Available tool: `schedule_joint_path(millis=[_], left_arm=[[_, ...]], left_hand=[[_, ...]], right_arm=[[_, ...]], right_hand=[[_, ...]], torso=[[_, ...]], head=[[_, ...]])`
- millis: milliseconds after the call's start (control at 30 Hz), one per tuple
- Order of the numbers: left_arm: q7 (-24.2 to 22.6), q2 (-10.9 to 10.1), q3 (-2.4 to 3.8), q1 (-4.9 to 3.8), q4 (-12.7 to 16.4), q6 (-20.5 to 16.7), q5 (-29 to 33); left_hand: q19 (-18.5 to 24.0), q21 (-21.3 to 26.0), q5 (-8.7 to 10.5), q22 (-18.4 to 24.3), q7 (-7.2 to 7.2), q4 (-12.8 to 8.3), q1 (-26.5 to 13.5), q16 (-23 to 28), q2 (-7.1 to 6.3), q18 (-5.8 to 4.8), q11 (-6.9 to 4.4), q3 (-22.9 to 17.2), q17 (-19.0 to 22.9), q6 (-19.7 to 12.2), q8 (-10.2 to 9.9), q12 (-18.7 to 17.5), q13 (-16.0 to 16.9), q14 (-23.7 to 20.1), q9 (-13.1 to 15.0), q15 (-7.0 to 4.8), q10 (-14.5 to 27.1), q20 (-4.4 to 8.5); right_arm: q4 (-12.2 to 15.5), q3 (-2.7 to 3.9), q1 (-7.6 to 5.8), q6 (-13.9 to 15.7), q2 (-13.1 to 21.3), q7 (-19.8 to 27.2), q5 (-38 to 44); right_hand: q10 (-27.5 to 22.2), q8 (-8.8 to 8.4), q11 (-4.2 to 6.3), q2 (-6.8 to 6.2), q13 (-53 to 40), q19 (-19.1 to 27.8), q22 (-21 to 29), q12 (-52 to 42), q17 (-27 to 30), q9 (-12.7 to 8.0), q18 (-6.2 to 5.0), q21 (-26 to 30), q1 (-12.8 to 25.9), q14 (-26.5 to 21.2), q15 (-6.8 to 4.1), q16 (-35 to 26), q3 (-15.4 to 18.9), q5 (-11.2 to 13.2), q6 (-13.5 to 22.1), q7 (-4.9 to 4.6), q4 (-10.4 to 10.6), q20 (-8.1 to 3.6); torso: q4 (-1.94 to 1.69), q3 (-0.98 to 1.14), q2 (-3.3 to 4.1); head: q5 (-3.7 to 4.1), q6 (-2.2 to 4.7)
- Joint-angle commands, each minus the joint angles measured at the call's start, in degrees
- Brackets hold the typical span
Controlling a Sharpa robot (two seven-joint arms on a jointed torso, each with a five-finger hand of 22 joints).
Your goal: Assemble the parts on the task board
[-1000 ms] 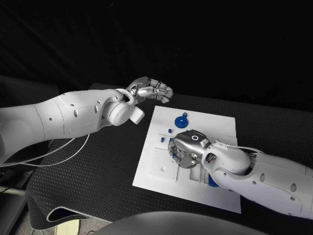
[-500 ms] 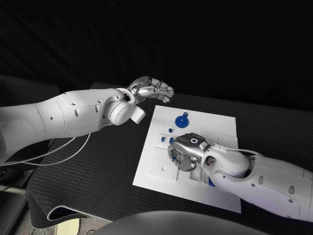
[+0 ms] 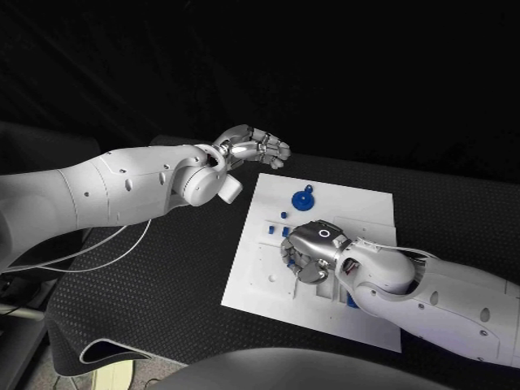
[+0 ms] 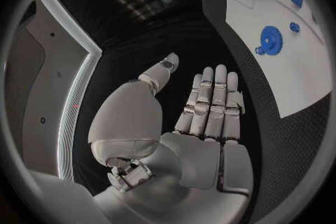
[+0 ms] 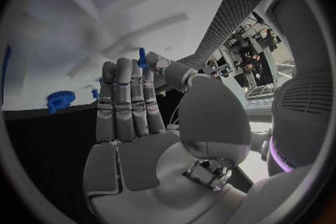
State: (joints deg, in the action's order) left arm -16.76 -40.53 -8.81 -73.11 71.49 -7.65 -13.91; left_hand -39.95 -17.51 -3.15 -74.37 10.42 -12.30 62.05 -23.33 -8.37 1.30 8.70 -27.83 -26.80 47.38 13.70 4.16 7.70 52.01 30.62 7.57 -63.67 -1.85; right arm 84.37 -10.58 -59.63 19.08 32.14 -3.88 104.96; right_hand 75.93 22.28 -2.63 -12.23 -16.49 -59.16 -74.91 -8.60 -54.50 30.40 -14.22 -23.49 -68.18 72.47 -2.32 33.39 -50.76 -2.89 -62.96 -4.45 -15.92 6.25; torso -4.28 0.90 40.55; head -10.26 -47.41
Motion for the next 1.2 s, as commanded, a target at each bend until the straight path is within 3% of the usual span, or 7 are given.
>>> schedule_joint_path(millis=[33, 333, 633, 967, 1200], left_arm=[[-0.53, 0.02, 0.03, -0.05, 0.17, 0.4, 0.34], [-0.53, 0.02, 0.03, -0.05, 0.38, 0.45, 0.35], [-0.5, 0.18, 0.03, -0.05, 0.4, 0.55, 0.35], [-0.45, 0.21, 0.04, -0.06, 0.61, 0.59, 0.35], [-0.41, 0.26, 0.04, -0.06, 0.59, 0.66, 0.35]], left_hand=[[-0.39, 0.4, -0.16, -0.06, 0.14, 0.26, 0.49, -0.13, 0.17, 0.74, -0.03, 0.02, -0.06, -0.03, 0.35, 0.05, -0.06, 0.38, -0.07, -0.12, -0.38, 0.08], [-0.4, 0.45, -0.16, -0.08, 0.14, 0.28, 0.49, -0.12, 0.18, 0.73, -0.03, 0.02, -0.08, -0.05, 0.35, 0.04, -0.1, 0.36, -0.09, -0.12, -0.38, 0.09], [-0.41, 0.49, -0.15, -0.09, 0.15, 0.3, 0.49, -0.11, 0.16, 0.72, -0.03, 0.02, -0.1, -0.06, 0.35, 0.04, -0.13, 0.35, -0.11, -0.12, -0.38, 0.09], [-0.42, 0.54, -0.15, -0.11, 0.15, 0.32, 0.49, -0.1, 0.16, 0.7, -0.02, 0.03, -0.11, -0.07, 0.36, 0.03, -0.16, 0.33, -0.12, -0.12, -0.38, 0.1], [-0.42, 0.58, -0.15, -0.12, 0.16, 0.33, 0.49, -0.09, 0.14, 0.69, -0.02, 0.03, -0.13, -0.08, 0.36, 0.02, -0.18, 0.32, -0.14, -0.12, -0.38, 0.1]], right_arm=[[-0.17, -0.02, 0.05, -0.67, -0.04, -0.08, 1.02], [-0.17, -0.03, 0.05, 0.23, -0.25, -0.82, 1.86], [-0.38, -0.11, 0.07, -0.8, -0.92, -0.08, 1.58], [-0.56, -1.27, 0.12, -3.39, -1.32, -0.39, 1.45], [-0.57, -1.39, 0.12, -3.3, -1.07, -1.06, 2.18]], right_hand=[[0.36, -0.07, -0.17, 0.54, -2.12, -0.42, -1.2, -0.12, -0.08, 0.08, -0.78, -0.26, 0.06, 0.08, -0.43, -0.05, -0.09, -0.19, -0.05, -0.09, -0.22, 0.03], [0.36, -0.09, -0.17, 0.54, -2.2, -0.42, -1.2, -0.11, -0.13, 0.12, -0.78, -0.27, 0.07, 0.11, -0.43, -0.08, -0.09, -0.18, -0.05, -0.09, -0.27, 0.02], [0.36, -0.1, -0.16, 0.53, -2.27, -0.42, -1.2, -0.1, -0.17, 0.17, -0.78, -0.28, 0.08, 0.13, -0.44, -0.1, -0.09, -0.17, -0.07, -0.08, -0.29, 0.02], [0.32, -0.15, -0.18, 0.61, -2.36, -0.39, -1.19, -0.05, -0.23, 0.21, -0.78, -0.27, 0.15, 0.12, -0.43, -0.17, -0.07, -0.23, -0.04, -0.1, -0.31, 0.03], [0.27, -0.2, -0.19, 0.7, -2.44, -0.33, -1.2, 0.0, -0.29, 0.26, -0.78, -0.27, 0.2, 0.11, -0.41, -0.21, -0.04, -0.26, -0.01, -0.11, -0.35, 0.05]], torso=[[0.01, 0.0, -0.01], [-0.02, 0.0, 0.02], [-0.02, -0.03, -0.01], [-0.05, -0.04, -0.01], [0.0, -0.02, -0.05]], head=[[0.04, -0.06], [0.13, -0.03], [0.14, -0.16], [0.21, -0.44], [0.26, -0.5]])
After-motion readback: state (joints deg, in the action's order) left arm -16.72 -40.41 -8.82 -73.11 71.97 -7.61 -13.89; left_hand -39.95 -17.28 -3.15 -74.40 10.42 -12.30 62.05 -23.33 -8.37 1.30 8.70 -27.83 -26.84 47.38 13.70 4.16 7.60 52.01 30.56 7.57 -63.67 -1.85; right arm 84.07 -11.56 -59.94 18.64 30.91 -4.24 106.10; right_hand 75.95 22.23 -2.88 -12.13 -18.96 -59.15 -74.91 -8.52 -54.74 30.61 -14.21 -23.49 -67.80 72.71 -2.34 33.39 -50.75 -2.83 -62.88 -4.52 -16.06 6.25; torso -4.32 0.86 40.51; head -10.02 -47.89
